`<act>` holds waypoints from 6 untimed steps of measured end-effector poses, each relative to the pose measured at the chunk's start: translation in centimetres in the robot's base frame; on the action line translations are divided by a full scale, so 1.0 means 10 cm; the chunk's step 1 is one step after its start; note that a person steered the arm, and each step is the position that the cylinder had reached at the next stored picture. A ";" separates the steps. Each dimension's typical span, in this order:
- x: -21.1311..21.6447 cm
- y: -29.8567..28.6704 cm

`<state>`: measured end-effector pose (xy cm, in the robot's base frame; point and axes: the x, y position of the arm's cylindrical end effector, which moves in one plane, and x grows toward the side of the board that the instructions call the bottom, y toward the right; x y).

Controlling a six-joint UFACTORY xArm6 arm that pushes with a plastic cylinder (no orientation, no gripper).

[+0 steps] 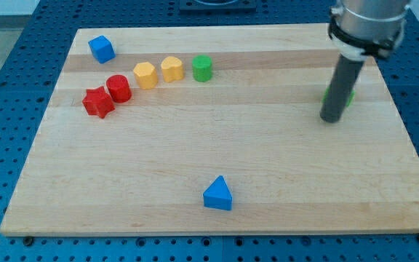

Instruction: Place the green star horizontal to the green circle

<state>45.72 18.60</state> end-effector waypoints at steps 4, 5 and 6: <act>-0.64 0.18; -0.84 -0.05; -1.01 -0.31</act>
